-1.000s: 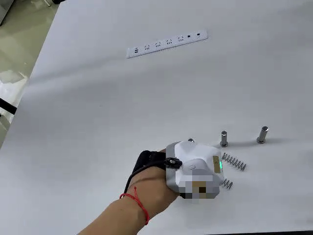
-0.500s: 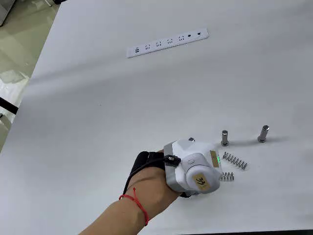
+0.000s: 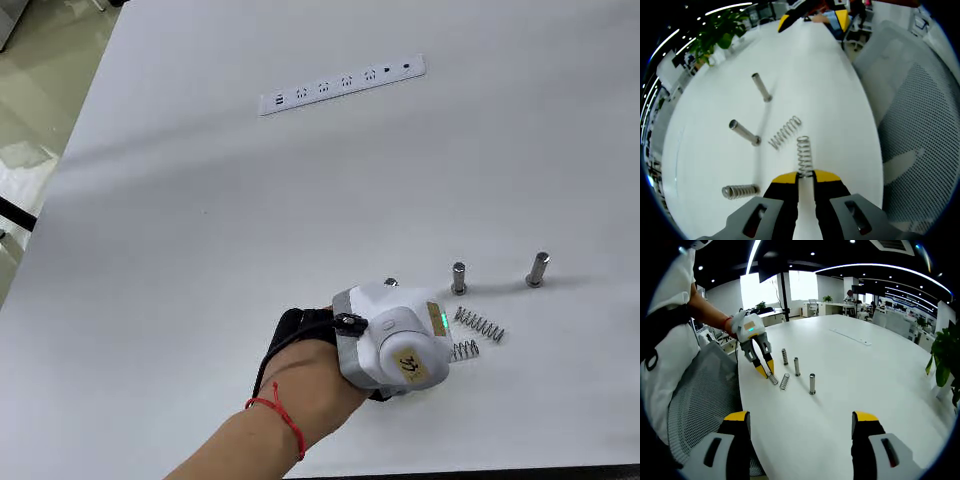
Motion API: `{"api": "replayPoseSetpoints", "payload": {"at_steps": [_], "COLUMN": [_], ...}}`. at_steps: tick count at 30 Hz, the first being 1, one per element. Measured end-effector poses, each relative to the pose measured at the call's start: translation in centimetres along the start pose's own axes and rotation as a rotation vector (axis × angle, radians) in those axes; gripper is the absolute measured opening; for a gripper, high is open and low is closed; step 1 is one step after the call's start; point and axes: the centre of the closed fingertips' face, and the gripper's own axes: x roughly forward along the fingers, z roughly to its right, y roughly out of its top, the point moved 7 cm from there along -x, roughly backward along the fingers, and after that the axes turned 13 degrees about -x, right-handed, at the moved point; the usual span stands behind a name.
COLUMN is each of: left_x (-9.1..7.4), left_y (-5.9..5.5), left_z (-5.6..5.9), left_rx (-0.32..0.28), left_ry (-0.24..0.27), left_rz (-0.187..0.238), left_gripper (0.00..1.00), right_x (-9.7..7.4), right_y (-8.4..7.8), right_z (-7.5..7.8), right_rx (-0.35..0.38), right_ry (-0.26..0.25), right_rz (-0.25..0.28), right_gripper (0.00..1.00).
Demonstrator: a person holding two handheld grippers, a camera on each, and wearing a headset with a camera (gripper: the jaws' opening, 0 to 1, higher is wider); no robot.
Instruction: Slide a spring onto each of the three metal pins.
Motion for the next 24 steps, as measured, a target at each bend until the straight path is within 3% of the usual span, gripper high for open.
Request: {"api": "replayPoseSetpoints", "payload": {"at_steps": [24], "left_x": [-0.63], "left_y": [-0.2], "left_z": [0.8], "left_rx": [-0.043], "left_ry": [-0.031], "left_rz": [0.062], "left_gripper": [0.1], "right_x": [0.7], "right_y": [0.47], "right_z": [-0.34], "right_rx": [-0.003], "right_ry": [0.015], "right_rz": [-0.004], "right_gripper": [0.84]}}
